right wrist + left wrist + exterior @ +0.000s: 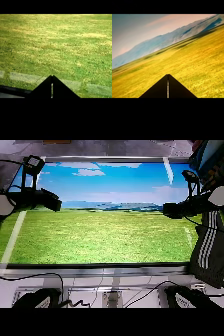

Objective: Fold the clothes and pants, and hang the long-sleeved shirts on hangers.

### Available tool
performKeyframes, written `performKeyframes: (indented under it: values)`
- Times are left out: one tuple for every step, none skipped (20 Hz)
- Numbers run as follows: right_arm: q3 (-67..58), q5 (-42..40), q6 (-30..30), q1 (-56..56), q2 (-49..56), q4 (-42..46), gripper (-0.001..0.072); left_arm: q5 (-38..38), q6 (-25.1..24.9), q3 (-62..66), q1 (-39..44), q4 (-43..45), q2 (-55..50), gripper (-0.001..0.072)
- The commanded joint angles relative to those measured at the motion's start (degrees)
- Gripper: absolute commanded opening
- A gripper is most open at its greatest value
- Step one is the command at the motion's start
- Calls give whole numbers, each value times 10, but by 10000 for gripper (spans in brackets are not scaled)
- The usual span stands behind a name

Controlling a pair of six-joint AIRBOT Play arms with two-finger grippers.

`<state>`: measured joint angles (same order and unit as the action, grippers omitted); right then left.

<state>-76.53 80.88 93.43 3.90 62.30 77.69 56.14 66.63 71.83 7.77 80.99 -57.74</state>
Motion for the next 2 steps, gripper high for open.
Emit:
performKeyframes:
  values:
    - [0, -1, 2, 1, 0, 2, 26, 0, 0, 0, 0, 0, 0, 10]
    - [0, -1, 2, 1, 0, 2, 26, 0, 0, 0, 0, 0, 0, 10]
